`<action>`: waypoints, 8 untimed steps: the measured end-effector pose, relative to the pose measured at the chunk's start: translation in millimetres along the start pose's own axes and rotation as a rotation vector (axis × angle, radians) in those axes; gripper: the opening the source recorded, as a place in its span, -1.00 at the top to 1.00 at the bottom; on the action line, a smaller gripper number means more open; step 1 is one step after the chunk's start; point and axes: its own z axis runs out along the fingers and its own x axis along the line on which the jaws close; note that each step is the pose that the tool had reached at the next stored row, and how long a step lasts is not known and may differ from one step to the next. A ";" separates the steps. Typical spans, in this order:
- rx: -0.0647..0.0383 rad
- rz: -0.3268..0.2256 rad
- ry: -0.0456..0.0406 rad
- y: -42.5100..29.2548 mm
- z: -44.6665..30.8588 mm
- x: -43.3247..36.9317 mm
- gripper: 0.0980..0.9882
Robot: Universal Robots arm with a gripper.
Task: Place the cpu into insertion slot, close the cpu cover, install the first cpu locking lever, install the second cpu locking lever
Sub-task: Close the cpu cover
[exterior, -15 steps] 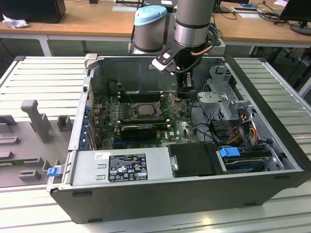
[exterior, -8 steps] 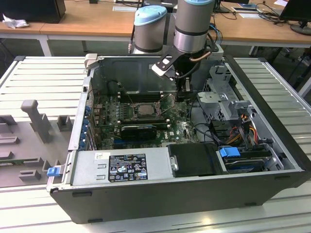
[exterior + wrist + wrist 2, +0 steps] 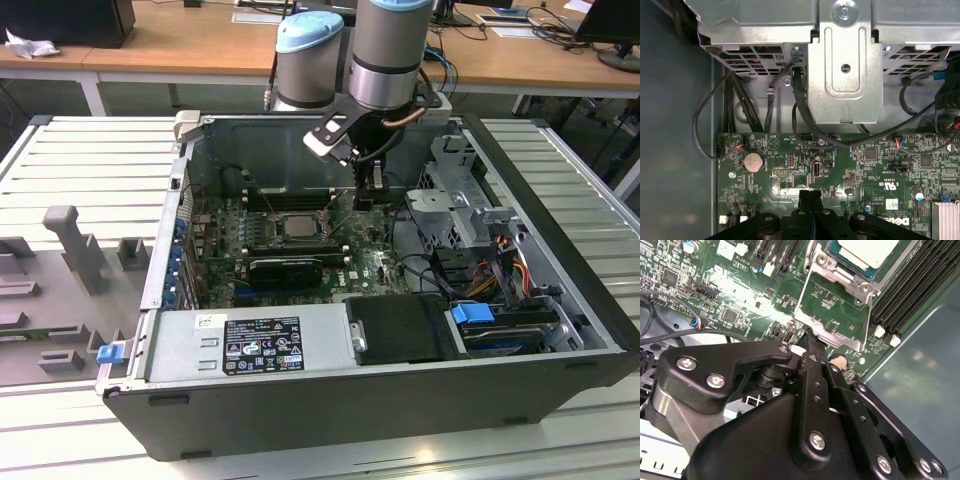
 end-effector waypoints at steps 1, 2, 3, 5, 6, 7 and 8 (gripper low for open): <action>0.000 0.000 0.0001 -1.0 0.0 0.0 0.98; 0.000 0.000 0.0001 -1.9 0.0 0.0 0.98; 0.000 0.000 0.0000 -2.8 -0.1 -0.1 0.98; 0.000 0.000 0.0001 -5.3 -0.1 -0.1 0.98; 0.000 0.000 0.0001 -6.2 -0.2 -0.1 0.98; 0.000 0.000 0.0001 -7.3 -0.2 -0.1 0.98; 0.000 0.000 0.0000 -8.1 -0.2 -0.1 0.98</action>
